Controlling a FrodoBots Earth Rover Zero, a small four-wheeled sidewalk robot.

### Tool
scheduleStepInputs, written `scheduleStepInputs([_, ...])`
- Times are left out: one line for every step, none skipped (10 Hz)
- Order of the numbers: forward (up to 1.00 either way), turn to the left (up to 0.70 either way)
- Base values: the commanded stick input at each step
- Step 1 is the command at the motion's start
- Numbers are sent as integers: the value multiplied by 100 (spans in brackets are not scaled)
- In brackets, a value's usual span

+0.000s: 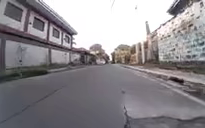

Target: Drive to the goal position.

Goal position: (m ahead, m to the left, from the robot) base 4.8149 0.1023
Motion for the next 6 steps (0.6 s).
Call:
scheduleStepInputs([100,4])
scheduleStepInputs([100,4])
scheduleStepInputs([100,4])
scheduleStepInputs([100,5])
scheduleStepInputs([100,5])
scheduleStepInputs([100,5])
